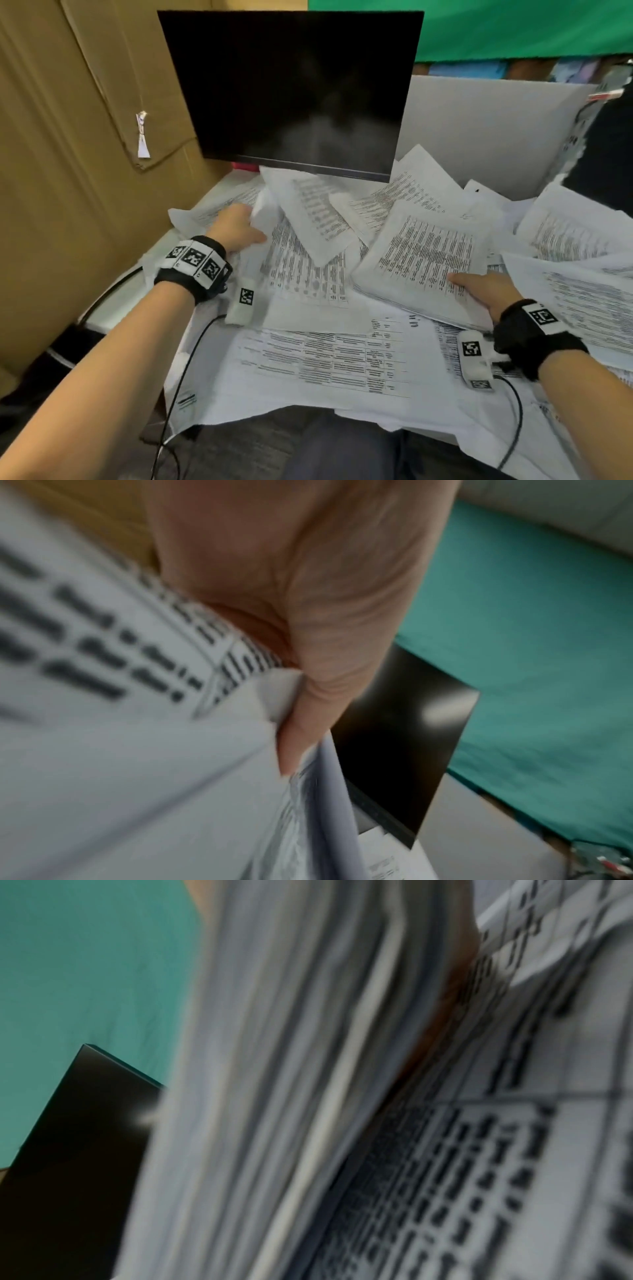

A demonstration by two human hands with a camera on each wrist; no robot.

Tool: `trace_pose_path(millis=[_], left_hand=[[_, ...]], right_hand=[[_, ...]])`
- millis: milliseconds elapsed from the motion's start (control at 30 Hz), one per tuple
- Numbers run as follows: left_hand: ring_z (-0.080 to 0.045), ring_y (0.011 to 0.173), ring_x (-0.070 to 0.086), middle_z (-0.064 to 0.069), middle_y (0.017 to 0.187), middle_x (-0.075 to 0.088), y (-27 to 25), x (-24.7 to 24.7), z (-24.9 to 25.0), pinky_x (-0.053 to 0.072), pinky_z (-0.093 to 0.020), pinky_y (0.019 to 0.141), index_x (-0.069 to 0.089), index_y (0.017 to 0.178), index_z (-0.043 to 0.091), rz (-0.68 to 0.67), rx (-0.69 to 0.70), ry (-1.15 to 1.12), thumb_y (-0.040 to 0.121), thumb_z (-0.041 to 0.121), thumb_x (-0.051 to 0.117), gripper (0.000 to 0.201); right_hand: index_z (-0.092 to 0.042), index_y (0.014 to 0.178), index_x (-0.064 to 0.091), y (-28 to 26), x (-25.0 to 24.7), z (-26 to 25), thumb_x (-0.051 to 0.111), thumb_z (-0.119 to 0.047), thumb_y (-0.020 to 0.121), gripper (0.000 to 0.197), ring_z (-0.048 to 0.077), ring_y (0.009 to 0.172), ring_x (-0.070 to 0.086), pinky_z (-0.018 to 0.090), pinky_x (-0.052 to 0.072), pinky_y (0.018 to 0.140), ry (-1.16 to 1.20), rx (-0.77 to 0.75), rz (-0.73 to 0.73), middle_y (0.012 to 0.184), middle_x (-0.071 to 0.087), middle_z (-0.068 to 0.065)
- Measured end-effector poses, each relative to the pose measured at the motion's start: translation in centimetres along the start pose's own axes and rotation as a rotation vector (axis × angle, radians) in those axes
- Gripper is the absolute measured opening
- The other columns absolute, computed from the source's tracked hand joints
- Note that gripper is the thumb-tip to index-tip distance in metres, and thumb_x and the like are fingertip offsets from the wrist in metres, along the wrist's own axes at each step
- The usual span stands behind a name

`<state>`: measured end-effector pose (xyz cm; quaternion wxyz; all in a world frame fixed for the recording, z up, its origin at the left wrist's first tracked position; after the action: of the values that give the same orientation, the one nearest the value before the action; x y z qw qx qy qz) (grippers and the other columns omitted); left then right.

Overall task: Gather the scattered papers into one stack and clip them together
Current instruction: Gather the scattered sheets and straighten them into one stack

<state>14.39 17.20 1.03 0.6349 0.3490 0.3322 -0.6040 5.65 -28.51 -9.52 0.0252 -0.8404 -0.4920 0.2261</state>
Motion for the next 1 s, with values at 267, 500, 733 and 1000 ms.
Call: trace_pose_path(millis=[267,500,733,1000], left_hand=[[-0.035,0.094,0.057,-0.007,0.096,0.063,-3.6,-9.4,9.9,0.041,-0.039,0.067,0.054,0.103,0.018,0.458,0.396,0.180,0.085,0.020,0.056,0.019],[-0.038,0.078,0.052,-0.018,0.091,0.060,-6.7,-13.1,13.8,0.031,-0.037,0.058,0.046,0.108,0.009,0.654,0.508,0.277,0.092,0.021,0.056,0.022],[-0.033,0.082,0.054,-0.014,0.094,0.061,-10.0,-18.4,19.9,0.041,-0.038,0.064,0.052,0.107,0.005,0.724,0.721,0.106,0.085,0.025,0.050,0.030],[-0.006,0.067,0.050,0.008,0.078,0.056,-8.0,-16.7,22.9,0.041,-0.024,0.062,0.058,0.095,0.013,0.292,0.768,-0.218,0.086,0.019,0.068,0.014]], right_hand=[[-0.005,0.148,0.026,-1.4,0.2,-5.1,0.078,-0.030,0.075,0.093,0.042,0.132,0.037,0.048,0.038,0.109,-0.570,-0.223,0.150,0.142,0.038,0.024],[-0.014,0.152,0.031,-5.8,8.2,-5.6,0.056,-0.045,0.094,0.071,0.028,0.147,0.024,0.040,0.023,0.118,-0.954,-0.201,-0.422,0.160,0.023,0.006],[-0.024,0.153,0.026,-7.8,11.1,-12.8,0.068,-0.058,0.076,0.095,0.021,0.126,0.052,0.036,0.043,0.104,-0.097,-0.331,-0.535,0.148,0.044,0.006],[-0.012,0.137,0.043,-9.0,15.5,-18.8,0.082,-0.036,0.070,0.081,0.033,0.128,0.053,0.047,0.041,0.109,0.602,-0.212,-0.773,0.144,0.050,0.015]])
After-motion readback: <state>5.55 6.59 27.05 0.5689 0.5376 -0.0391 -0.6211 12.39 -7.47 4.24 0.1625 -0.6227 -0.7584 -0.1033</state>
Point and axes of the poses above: each hand's wrist, its own y-axis towards the middle knuckle, its own x-axis out of the palm, z = x × y, the point moved 10 cm from there along y, towards the middle knuckle
